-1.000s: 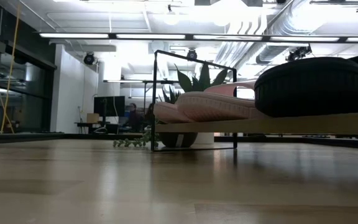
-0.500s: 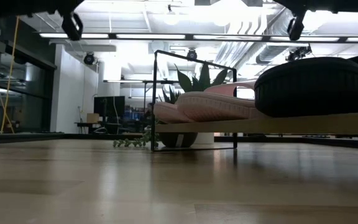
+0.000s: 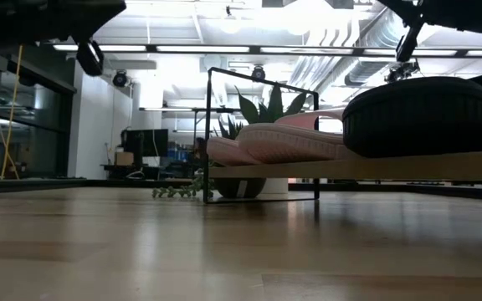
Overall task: Pick and place slides into the shelf
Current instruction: Return to Home Position
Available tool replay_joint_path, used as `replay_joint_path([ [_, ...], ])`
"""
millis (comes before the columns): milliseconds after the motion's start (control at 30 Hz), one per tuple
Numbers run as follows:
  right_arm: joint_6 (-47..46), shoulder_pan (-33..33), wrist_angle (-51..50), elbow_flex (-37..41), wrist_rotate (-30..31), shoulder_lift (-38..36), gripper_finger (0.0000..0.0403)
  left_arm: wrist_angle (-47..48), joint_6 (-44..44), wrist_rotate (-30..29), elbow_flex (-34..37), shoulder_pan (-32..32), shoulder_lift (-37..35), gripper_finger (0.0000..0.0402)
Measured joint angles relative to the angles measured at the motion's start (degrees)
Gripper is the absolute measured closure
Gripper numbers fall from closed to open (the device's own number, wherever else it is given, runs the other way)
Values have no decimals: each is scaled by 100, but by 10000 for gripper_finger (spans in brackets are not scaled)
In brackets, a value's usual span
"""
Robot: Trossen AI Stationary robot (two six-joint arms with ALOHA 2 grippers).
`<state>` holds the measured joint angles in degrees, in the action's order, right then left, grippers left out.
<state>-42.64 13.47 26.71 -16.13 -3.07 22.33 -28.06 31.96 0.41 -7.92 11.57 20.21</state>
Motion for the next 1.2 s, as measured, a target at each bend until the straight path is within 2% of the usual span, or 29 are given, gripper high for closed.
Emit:
replay_joint_path([
  [100, -1, -189, 510, 243, 185, -2, 403, -595, 83, -53, 283, -90, 0, 402],
  [233, -158, -478, 602, 500, 494, 9, 403, -1305, 132, -496, 686, -430, 0, 402],
  [533, 11, -1104, 510, 510, 980, 13, 403, -1156, -179, -1354, 743, -1370, 16, 401],
  [700, 13, -1366, 482, 510, 1010, 13, 403, -672, -559, -1031, 738, -1623, 12, 401],
  [867, -165, -1592, 478, 510, 1133, 9, 403, 282, -254, -453, 738, -1611, -77, 401],
  [1200, -493, -2002, 480, 510, 1537, 9, 403, 1579, -371, -223, 738, -1611, -598, 401],
])
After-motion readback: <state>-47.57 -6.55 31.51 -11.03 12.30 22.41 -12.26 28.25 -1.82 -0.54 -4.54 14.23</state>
